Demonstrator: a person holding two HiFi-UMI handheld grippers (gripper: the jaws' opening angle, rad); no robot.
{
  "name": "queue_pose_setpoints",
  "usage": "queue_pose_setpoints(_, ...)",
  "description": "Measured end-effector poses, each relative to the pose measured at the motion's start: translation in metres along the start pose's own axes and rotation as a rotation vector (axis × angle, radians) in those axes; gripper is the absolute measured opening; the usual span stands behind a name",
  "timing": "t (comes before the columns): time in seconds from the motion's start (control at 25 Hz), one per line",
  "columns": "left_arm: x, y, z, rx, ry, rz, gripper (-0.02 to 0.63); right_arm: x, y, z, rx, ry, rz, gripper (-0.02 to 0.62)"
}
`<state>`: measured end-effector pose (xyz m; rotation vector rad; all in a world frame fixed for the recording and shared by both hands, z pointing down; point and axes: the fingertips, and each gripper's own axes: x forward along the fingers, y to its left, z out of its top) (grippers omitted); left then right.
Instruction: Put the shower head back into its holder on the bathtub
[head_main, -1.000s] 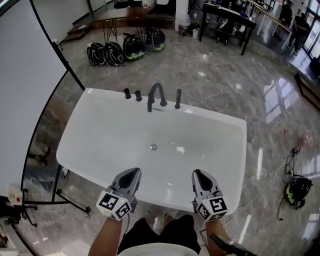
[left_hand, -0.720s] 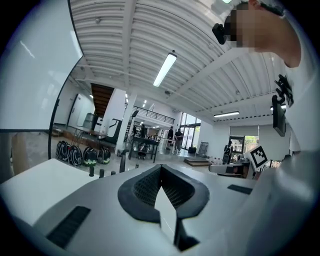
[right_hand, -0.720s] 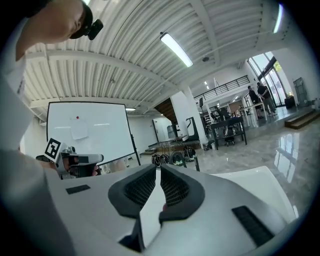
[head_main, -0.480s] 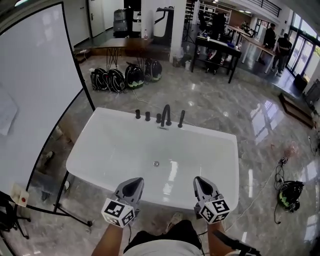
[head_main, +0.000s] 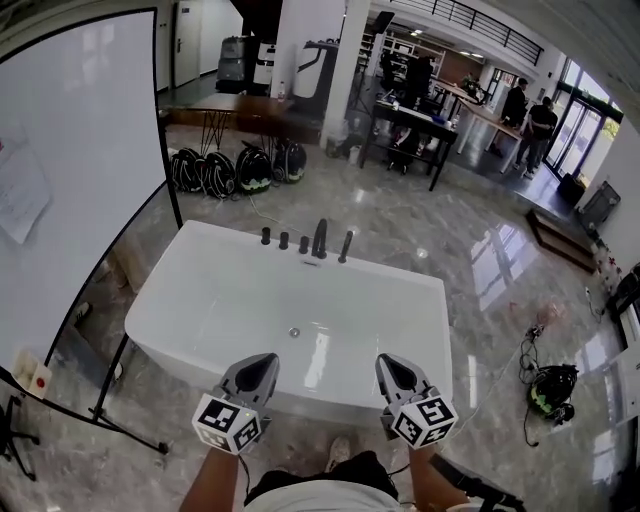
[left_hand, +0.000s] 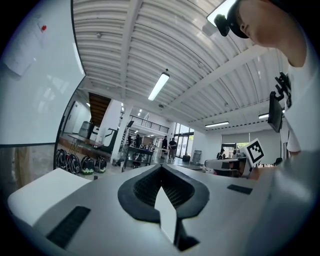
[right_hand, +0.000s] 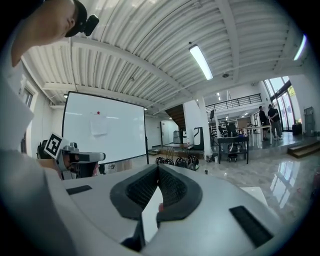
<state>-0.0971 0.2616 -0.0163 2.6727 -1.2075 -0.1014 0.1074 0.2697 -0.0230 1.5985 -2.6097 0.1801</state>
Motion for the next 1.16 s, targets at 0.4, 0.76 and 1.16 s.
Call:
queue_pose_setpoints(0.4, -0.006, -0.117, -0.005, 0.004, 0.016, -0.127, 0.017, -0.115, -0.025, 0.023, -0.016, -0.089, -0.047, 0.011)
queue_pose_setpoints(0.76, 0.082, -0.265, -0.045, -0.023, 0.031, -0.199, 0.017, -0.246, -0.139, 0.011, -0.037, -0.084, -0.123, 0.011)
queue_pose_setpoints(1.16, 0.094, -0.322, -0.066, 0.062, 0.049, -0.222, 0.017, -0.283, -0.172, -0.008, 0.013, -0.113, -0.131, 0.011)
